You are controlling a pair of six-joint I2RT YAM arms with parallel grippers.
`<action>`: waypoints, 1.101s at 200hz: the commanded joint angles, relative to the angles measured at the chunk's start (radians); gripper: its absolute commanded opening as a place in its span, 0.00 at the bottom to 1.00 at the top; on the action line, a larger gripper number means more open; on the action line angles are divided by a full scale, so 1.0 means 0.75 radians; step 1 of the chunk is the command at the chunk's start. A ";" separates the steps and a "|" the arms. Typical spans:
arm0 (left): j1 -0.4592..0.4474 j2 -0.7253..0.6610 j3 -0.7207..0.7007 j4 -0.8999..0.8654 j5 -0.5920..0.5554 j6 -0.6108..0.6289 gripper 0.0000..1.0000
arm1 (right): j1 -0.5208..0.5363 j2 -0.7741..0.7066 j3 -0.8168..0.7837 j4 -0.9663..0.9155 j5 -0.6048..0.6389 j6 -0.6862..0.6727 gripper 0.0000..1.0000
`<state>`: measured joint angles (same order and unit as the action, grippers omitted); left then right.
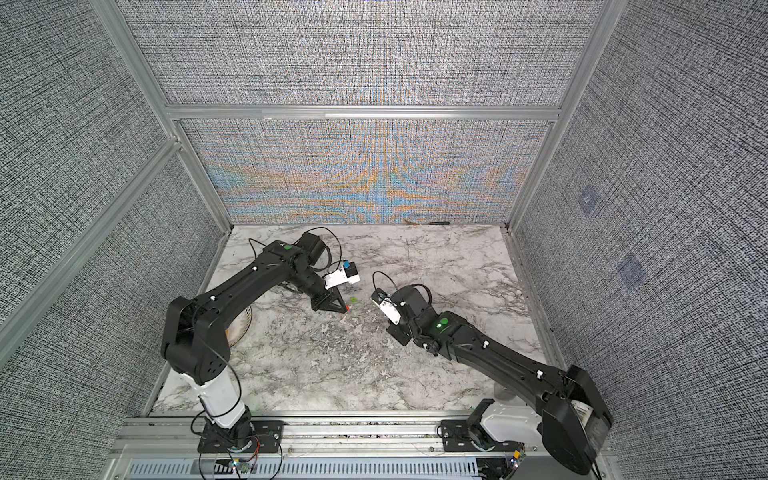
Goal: Close the usb drive cover
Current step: Pick up the USB drive from the center of the board, then close the cover of the USB drive.
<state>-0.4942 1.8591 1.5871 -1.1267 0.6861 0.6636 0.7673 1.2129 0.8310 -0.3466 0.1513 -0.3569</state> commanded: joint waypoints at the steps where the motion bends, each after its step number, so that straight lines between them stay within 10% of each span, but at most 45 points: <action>1: 0.000 0.085 0.107 -0.279 0.008 0.036 0.00 | 0.003 -0.041 -0.029 0.105 -0.016 -0.379 0.09; 220: -0.084 0.402 0.561 -0.586 0.005 0.074 0.00 | 0.202 0.249 0.148 0.239 0.207 -0.757 0.07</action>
<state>-0.5560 2.1544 2.0006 -1.5440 0.6659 0.7002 0.9108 1.3838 0.9264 -0.1936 0.2939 -0.9047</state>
